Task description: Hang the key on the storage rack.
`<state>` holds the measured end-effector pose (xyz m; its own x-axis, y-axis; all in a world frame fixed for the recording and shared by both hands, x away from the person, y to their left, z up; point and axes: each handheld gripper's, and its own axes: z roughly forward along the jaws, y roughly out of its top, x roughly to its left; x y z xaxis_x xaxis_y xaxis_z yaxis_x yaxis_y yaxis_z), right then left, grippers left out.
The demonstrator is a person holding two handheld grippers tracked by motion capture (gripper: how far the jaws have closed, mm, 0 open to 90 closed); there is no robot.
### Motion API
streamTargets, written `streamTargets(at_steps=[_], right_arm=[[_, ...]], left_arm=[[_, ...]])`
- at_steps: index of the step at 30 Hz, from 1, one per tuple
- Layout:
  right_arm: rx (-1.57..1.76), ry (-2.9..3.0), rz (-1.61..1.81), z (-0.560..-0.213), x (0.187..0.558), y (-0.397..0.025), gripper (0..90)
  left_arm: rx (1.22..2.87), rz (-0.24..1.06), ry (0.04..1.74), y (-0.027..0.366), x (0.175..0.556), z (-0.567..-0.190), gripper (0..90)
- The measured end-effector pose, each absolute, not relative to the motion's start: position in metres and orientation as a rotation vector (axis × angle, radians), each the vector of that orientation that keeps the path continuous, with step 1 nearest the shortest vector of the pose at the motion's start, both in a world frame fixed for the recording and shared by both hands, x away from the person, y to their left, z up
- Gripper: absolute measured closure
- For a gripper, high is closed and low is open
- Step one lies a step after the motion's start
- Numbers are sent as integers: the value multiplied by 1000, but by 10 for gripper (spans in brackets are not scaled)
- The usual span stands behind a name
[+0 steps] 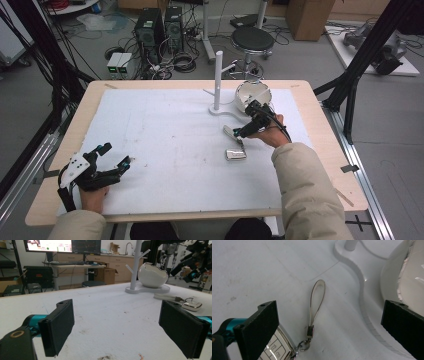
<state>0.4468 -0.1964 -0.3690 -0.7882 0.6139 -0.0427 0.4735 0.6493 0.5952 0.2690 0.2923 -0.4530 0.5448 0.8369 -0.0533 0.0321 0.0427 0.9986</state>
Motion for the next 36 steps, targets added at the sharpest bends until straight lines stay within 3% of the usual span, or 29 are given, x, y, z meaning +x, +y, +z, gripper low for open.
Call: streamTargets(at_steps=[11, 17, 19, 26, 31, 36], right_arm=[[883, 2736, 686, -388, 456, -183, 11], [907, 2765, 552, -393, 459, -177, 71], [906, 2789, 490, -396, 459, -174, 145], [921, 2820, 476, -399, 461, -173, 245], [949, 2850, 456, -400, 462, -174, 417], [951, 2878, 451, -401, 462, -172, 517]], left_arm=[[1409, 732, 811, 292, 269, -453, 135], [1408, 732, 813, 292, 269, -453, 135], [1407, 732, 813, 292, 269, -453, 135], [1409, 732, 812, 292, 269, -453, 134], [1407, 733, 815, 293, 269, -453, 135], [1408, 733, 814, 293, 269, -453, 134]])
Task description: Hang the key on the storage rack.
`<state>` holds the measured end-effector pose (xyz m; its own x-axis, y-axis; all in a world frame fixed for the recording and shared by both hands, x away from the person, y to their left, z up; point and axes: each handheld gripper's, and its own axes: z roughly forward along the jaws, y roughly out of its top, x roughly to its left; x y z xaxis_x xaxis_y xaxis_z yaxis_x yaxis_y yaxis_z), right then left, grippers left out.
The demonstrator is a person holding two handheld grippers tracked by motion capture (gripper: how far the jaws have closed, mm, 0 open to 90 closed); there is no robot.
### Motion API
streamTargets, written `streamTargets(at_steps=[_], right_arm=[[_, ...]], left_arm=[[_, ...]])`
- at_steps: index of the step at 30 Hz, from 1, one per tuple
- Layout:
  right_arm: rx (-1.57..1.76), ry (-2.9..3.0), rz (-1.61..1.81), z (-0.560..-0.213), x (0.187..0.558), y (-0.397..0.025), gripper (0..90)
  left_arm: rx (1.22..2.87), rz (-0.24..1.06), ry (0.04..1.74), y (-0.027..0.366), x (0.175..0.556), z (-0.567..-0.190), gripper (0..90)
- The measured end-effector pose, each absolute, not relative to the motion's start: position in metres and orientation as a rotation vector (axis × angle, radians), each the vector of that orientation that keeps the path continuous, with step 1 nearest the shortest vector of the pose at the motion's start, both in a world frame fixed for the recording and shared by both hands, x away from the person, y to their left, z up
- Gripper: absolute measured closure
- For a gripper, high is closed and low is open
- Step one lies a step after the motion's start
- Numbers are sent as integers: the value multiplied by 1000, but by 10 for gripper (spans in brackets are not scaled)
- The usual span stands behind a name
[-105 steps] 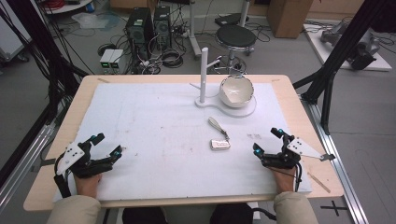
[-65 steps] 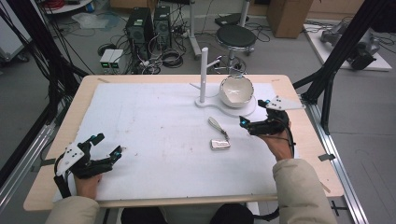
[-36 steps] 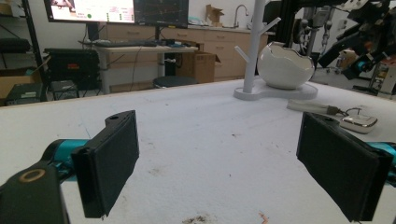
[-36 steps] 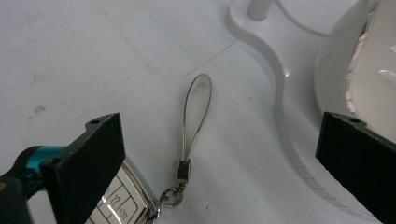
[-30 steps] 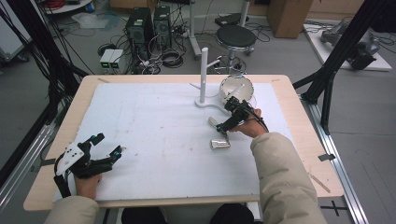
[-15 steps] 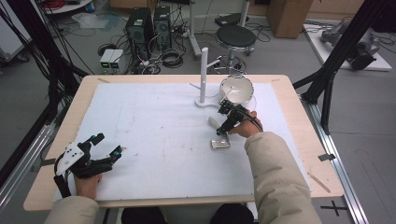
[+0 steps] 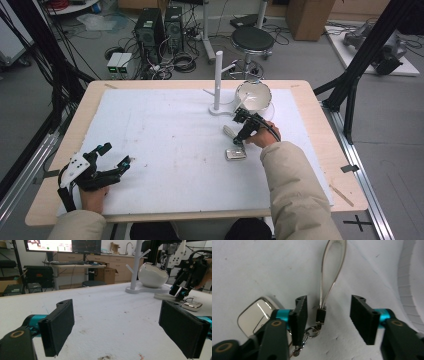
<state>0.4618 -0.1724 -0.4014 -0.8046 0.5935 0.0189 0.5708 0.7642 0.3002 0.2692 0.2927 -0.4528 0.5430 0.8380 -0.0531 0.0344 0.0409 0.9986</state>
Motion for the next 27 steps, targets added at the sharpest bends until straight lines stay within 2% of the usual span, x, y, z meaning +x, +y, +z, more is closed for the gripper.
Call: streamTargets(at_steps=[4, 7, 8, 9, 10, 27], right_arm=[[952, 2905, 432, -404, 462, -171, 592], [924, 2923, 417, -404, 462, -170, 709], [924, 2923, 417, -404, 462, -170, 709], [893, 2932, 393, -404, 462, -170, 781], [906, 2929, 378, -404, 460, -169, 804], [846, 2881, 445, -392, 457, -172, 819]], left_arm=[[1408, 733, 813, 293, 269, -453, 135], [1407, 732, 815, 293, 269, -453, 134], [1407, 732, 815, 293, 269, -453, 134], [1407, 732, 815, 293, 269, -453, 135], [1408, 733, 815, 293, 269, -453, 134], [1407, 731, 815, 293, 269, -453, 135]])
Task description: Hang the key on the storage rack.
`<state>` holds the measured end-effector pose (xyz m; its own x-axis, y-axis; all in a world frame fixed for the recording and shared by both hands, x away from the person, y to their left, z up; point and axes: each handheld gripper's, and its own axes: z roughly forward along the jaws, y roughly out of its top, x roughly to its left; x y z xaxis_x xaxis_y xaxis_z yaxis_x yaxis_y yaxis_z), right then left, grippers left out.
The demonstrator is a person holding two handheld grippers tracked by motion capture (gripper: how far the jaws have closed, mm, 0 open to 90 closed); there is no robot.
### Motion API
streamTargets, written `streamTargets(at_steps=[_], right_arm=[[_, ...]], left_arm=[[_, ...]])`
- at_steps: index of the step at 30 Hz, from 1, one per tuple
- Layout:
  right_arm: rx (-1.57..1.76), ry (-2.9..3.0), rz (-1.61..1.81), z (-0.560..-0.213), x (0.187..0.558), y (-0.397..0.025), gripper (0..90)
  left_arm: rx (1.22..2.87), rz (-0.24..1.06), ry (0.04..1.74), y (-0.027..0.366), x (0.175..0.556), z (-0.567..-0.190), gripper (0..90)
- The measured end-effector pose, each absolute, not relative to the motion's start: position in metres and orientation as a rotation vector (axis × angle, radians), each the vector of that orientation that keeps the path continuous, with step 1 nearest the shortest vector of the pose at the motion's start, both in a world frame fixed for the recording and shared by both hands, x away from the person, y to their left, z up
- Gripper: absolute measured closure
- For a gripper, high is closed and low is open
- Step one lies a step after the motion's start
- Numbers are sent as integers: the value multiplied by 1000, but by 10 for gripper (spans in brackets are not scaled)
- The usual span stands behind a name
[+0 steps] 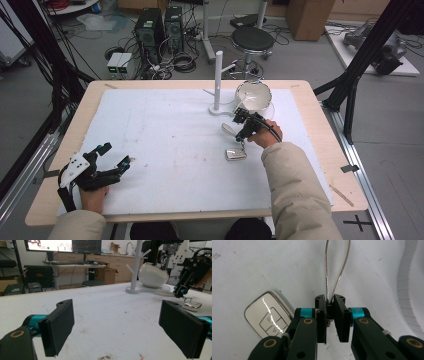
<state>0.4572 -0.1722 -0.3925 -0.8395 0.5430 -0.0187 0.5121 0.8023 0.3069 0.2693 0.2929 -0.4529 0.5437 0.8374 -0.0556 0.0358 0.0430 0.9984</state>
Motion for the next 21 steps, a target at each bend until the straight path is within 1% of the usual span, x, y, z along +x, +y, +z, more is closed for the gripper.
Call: streamTargets(at_steps=[6, 13, 21], right_arm=[[849, 2824, 536, -382, 453, -176, 819], [853, 2682, 773, -363, 446, -181, 819], [816, 2566, 891, -350, 439, -184, 819]], left_arm=[[1406, 732, 816, 293, 269, -453, 134], [1407, 734, 816, 293, 269, -453, 134], [1407, 733, 816, 293, 269, -453, 135]])
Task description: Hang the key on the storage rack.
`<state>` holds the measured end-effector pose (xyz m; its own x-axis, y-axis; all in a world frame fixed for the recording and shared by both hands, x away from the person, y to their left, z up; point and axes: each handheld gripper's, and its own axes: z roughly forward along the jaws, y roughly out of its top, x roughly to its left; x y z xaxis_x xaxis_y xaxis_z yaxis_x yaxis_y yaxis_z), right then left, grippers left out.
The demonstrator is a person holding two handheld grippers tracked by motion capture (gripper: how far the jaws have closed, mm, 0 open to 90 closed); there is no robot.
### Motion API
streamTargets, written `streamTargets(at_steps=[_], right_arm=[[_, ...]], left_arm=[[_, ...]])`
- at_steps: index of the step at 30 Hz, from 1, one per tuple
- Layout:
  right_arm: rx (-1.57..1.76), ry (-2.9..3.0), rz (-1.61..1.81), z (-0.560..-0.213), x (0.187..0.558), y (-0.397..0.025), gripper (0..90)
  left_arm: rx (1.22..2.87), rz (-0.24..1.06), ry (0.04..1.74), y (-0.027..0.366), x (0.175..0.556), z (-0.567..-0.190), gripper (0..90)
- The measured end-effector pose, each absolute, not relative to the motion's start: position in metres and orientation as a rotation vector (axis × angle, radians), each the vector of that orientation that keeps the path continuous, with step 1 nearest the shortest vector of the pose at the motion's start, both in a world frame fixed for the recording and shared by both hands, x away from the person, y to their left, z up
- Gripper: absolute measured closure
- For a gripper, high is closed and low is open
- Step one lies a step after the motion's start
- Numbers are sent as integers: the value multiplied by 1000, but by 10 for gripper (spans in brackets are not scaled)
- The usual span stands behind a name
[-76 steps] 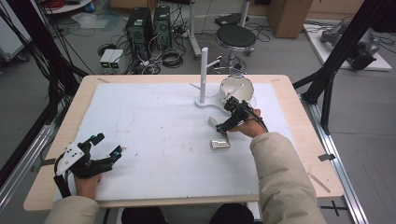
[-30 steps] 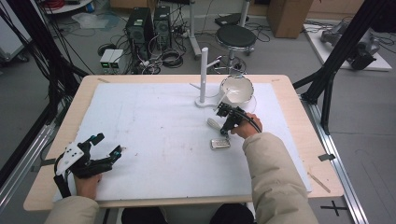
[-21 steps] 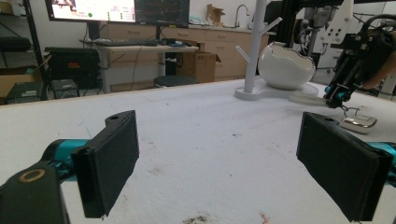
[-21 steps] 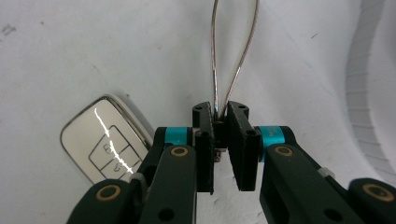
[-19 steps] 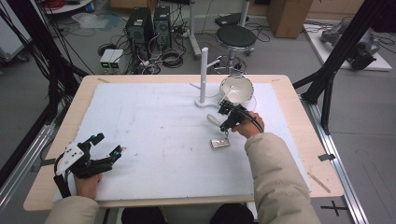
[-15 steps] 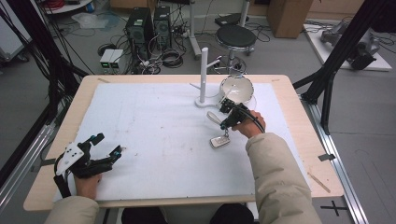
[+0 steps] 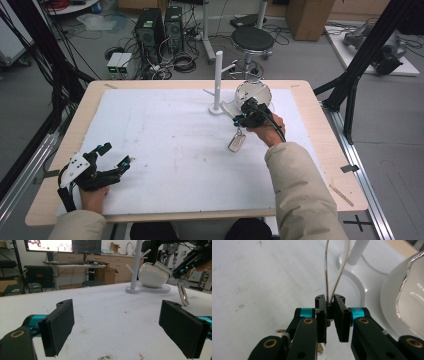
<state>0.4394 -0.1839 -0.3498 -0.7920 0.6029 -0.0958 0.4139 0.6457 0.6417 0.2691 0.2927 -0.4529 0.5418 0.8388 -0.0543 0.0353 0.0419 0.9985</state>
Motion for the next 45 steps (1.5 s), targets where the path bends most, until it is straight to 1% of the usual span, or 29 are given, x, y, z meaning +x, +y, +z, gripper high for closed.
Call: streamTargets(at_steps=[6, 18, 30, 45], right_arm=[[770, 2447, 988, -338, 433, -184, 820], [776, 2337, 1079, -329, 432, -179, 819], [812, 2291, 1090, -329, 443, -167, 819], [886, 2294, 1050, -345, 458, -159, 818]], left_arm=[[1406, 731, 815, 293, 269, -453, 135], [1407, 729, 818, 293, 269, -453, 134], [1402, 726, 821, 293, 270, -453, 135], [1406, 727, 821, 293, 270, -453, 135]])
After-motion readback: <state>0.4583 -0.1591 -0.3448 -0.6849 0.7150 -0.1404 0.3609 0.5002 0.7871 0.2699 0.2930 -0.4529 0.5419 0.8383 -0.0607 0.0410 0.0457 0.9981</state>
